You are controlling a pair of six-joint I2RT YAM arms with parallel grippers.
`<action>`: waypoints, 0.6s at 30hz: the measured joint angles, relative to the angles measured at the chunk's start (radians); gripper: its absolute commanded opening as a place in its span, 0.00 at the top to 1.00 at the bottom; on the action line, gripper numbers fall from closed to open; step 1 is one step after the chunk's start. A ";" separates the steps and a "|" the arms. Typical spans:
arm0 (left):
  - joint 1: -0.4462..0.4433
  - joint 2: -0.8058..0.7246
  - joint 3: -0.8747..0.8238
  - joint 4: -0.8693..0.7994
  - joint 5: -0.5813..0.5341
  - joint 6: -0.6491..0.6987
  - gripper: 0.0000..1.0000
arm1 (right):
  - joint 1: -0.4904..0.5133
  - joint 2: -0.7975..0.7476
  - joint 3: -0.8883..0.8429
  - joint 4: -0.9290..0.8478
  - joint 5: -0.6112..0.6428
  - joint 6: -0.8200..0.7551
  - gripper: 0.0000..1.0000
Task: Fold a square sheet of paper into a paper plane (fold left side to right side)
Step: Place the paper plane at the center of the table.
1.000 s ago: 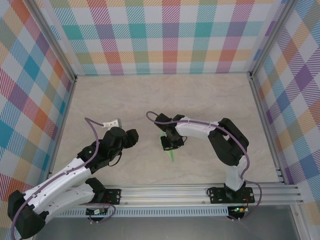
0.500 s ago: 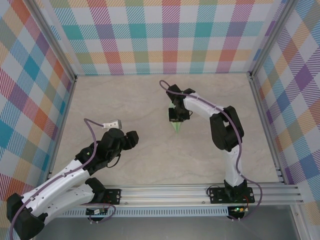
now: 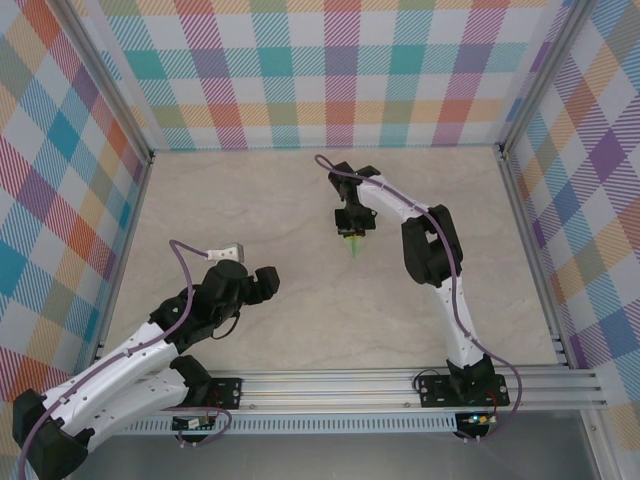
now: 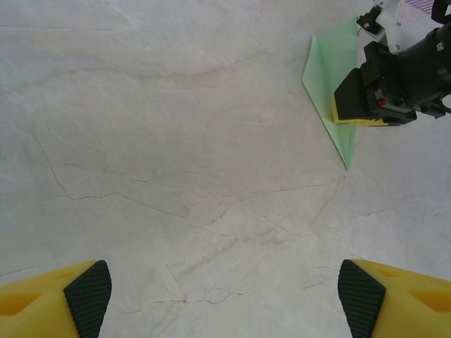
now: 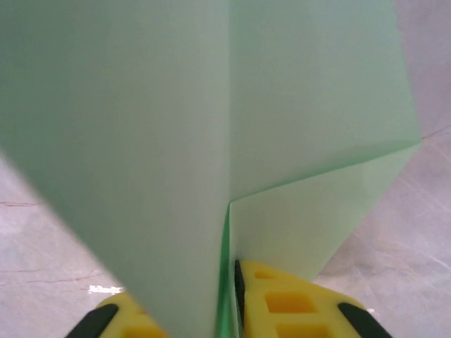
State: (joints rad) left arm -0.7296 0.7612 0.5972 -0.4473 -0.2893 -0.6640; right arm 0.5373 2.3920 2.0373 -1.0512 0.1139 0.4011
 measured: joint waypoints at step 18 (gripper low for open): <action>0.000 -0.011 0.000 -0.024 -0.018 -0.001 0.11 | 0.008 -0.002 0.007 -0.026 0.014 -0.018 0.69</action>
State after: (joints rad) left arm -0.7296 0.7502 0.5968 -0.4713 -0.3077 -0.6651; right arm 0.5449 2.3898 2.0441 -1.0767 0.1280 0.3836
